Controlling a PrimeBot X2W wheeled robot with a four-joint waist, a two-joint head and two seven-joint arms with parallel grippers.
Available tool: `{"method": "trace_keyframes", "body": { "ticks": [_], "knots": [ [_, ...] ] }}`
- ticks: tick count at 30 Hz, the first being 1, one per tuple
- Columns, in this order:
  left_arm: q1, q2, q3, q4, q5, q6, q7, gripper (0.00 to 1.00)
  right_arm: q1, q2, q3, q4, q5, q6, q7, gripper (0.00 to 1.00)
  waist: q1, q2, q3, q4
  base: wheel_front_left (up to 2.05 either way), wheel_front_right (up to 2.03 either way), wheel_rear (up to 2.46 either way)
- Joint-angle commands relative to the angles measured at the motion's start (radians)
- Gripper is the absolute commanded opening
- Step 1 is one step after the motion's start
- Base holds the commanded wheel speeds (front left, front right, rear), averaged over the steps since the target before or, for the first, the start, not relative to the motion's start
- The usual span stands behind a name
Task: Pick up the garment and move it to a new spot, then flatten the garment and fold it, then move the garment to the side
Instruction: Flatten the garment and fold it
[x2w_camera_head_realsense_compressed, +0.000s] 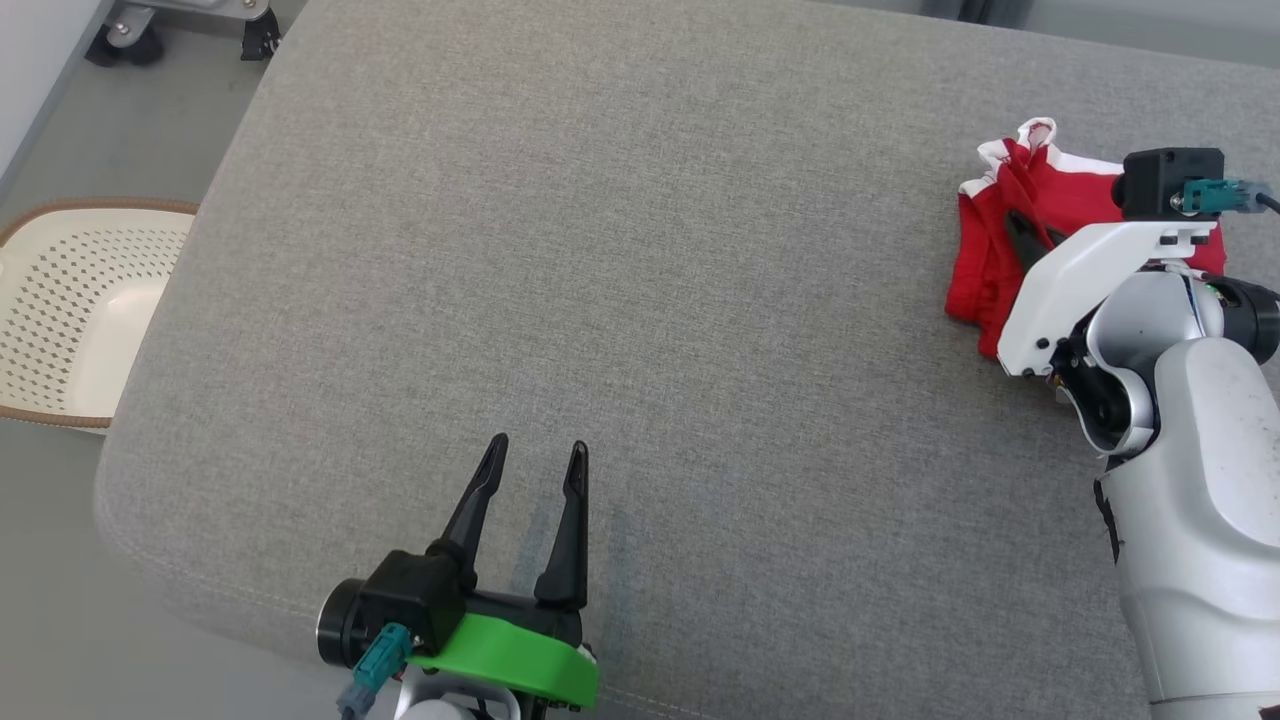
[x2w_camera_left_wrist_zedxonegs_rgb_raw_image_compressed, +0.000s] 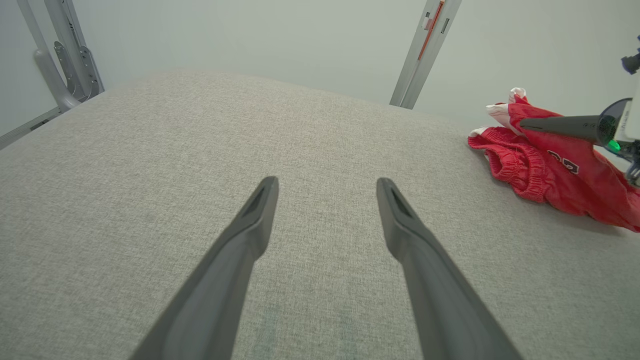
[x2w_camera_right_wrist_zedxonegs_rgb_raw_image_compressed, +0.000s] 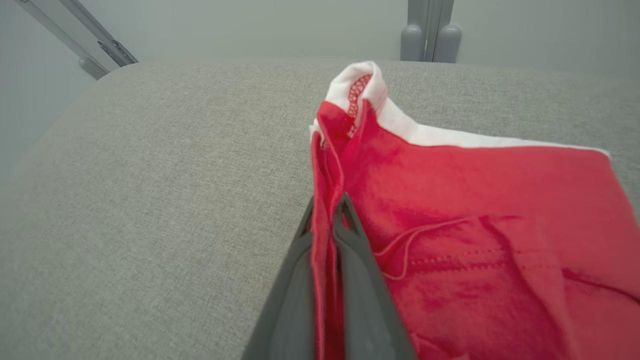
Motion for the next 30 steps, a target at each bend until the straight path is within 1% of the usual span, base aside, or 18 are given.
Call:
{"method": "trace_keyframes", "body": {
  "ticks": [1,2,3,4,5,7,11,13,16,17,18,19,21,22,24,30],
  "knots": [
    [0.009,0.000,0.002,0.003,-0.001,-0.003,-0.003,1.00,-0.008,-0.003,-0.006,0.015,-0.014,-0.001,-0.016,0.00,0.0000,0.0000,-0.007,0.005,0.00,0.00,0.00],
    [0.013,0.000,0.002,0.009,-0.002,-0.003,-0.003,1.00,-0.009,0.001,-0.009,0.028,-0.020,-0.001,-0.028,0.00,0.0000,0.0000,-0.011,0.006,0.00,0.00,0.00],
    [0.017,0.000,0.001,0.012,-0.002,-0.004,-0.003,1.00,-0.010,0.004,-0.010,0.036,-0.026,-0.001,-0.039,0.17,0.0000,0.0000,-0.014,0.005,0.00,0.00,0.00],
    [0.021,0.000,-0.002,0.016,-0.002,-0.005,-0.003,1.00,-0.008,0.010,-0.009,0.044,-0.027,-0.001,-0.052,0.75,0.0000,0.0000,-0.020,0.004,0.00,0.00,0.00],
    [0.026,0.000,-0.003,0.019,0.000,-0.005,-0.003,1.00,-0.004,0.015,-0.008,0.049,-0.024,-0.001,-0.061,1.00,0.0000,0.0000,-0.024,0.002,0.00,0.00,0.00],
    [0.031,0.000,-0.005,0.024,0.002,-0.004,-0.003,1.00,0.007,0.025,-0.005,0.040,-0.005,0.000,-0.091,1.00,0.0000,0.0000,-0.033,-0.003,0.00,0.00,0.00],
    [0.036,0.000,0.004,0.029,0.007,0.001,-0.003,1.00,0.056,0.030,0.017,-0.038,0.037,-0.001,-0.163,1.00,0.0000,0.0000,-0.053,-0.019,0.00,0.00,0.00],
    [0.041,0.000,0.014,0.028,0.011,0.002,-0.003,1.00,0.088,0.007,0.022,-0.088,0.048,-0.001,-0.187,1.00,0.0000,0.0000,-0.060,-0.033,0.00,0.00,0.00],
    [0.048,0.001,0.023,0.023,0.018,-0.004,-0.003,1.00,0.139,-0.047,-0.002,-0.151,0.015,-0.001,-0.228,1.00,0.0000,0.0000,-0.064,-0.056,0.00,0.00,0.00],
    [0.048,0.001,0.025,0.021,0.020,-0.005,-0.003,1.00,0.151,-0.056,-0.022,-0.158,0.009,-0.001,-0.237,0.83,0.0000,0.0000,-0.064,-0.060,0.00,0.00,0.00],
    [0.047,0.001,0.025,0.019,0.022,-0.007,-0.003,1.00,0.162,-0.069,-0.052,-0.163,0.000,-0.001,-0.240,0.34,0.0000,0.0000,-0.061,-0.065,0.00,0.00,0.00],
    [0.045,0.001,0.025,0.017,0.024,-0.009,-0.003,1.00,0.167,-0.082,-0.072,-0.167,-0.007,-0.001,-0.242,0.00,0.0000,0.0000,-0.058,-0.067,0.00,0.00,0.00],
    [0.036,0.000,0.028,0.011,0.024,-0.009,-0.003,1.00,0.170,-0.099,-0.109,-0.161,-0.008,-0.001,-0.230,0.00,0.0000,0.0000,-0.044,-0.073,0.00,0.00,0.00],
    [0.028,0.000,0.028,0.008,0.024,-0.011,-0.003,1.00,0.172,-0.119,-0.122,-0.153,-0.025,-0.001,-0.222,0.00,0.0000,0.0000,-0.034,-0.073,0.00,0.00,0.00],
    [0.017,0.000,0.025,0.007,0.025,-0.015,-0.003,1.00,0.170,-0.145,-0.128,-0.128,-0.036,-0.001,-0.211,0.00,0.0000,0.0000,-0.018,-0.071,0.00,0.00,0.00],
    [-0.003,0.000,0.022,0.014,0.020,-0.017,-0.003,1.00,0.141,-0.212,-0.073,-0.017,-0.049,-0.001,-0.191,0.00,0.0000,0.0000,0.023,-0.050,0.00,0.00,0.00]
  ]
}}
